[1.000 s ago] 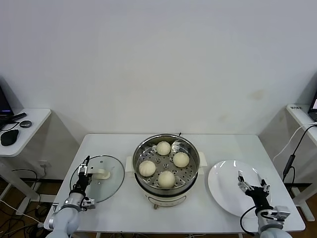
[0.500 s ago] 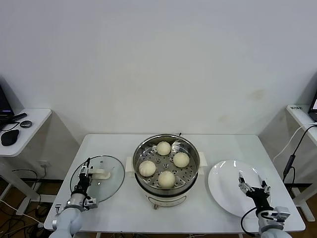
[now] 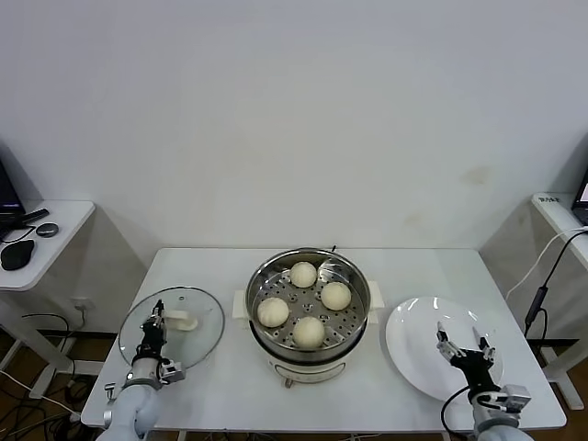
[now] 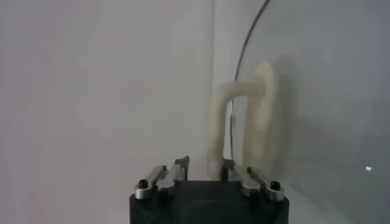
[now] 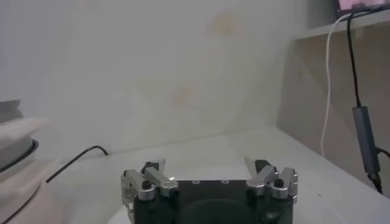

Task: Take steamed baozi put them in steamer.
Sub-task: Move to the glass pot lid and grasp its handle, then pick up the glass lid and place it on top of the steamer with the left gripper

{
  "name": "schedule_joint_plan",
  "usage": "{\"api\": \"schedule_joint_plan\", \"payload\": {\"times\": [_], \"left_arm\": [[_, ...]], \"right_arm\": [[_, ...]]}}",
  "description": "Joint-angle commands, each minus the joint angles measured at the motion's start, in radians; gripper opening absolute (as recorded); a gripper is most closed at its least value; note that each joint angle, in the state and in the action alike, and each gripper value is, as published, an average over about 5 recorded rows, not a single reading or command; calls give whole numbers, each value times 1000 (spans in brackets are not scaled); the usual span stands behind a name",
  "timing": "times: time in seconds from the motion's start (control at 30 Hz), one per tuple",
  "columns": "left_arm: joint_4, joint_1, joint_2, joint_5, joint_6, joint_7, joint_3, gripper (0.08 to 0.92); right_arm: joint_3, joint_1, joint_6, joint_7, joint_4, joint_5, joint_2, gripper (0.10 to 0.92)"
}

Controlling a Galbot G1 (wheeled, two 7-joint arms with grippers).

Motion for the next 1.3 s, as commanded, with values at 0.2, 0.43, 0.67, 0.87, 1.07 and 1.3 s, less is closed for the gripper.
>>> {"api": "schedule_joint_plan", "payload": {"times": [0.2,0.43,0.67,0.87,1.07,1.3], "left_arm": [[-224,94,-10,-22,346,-34,26,176],[-432,181,-56,163,593,95,29,176],[-652,225,-91,260,613,300,-22,176],[-844,227,-137,342,613,435,12,176],[-934,196,-180,418,612,505,149,176],[-859,112,-249,482,612,534,339,176]], "right_arm": [[-4,-4,4,-1,7,-3,4,823],[2,-7,5,-3,13,2,-4,823],[3,-8,3,-5,18,6,-3,823],[12,-12,-1,-6,17,11,-4,823],[22,-11,-7,-7,14,11,-11,823],[31,-29,-12,-13,18,0,-19,823]]}}
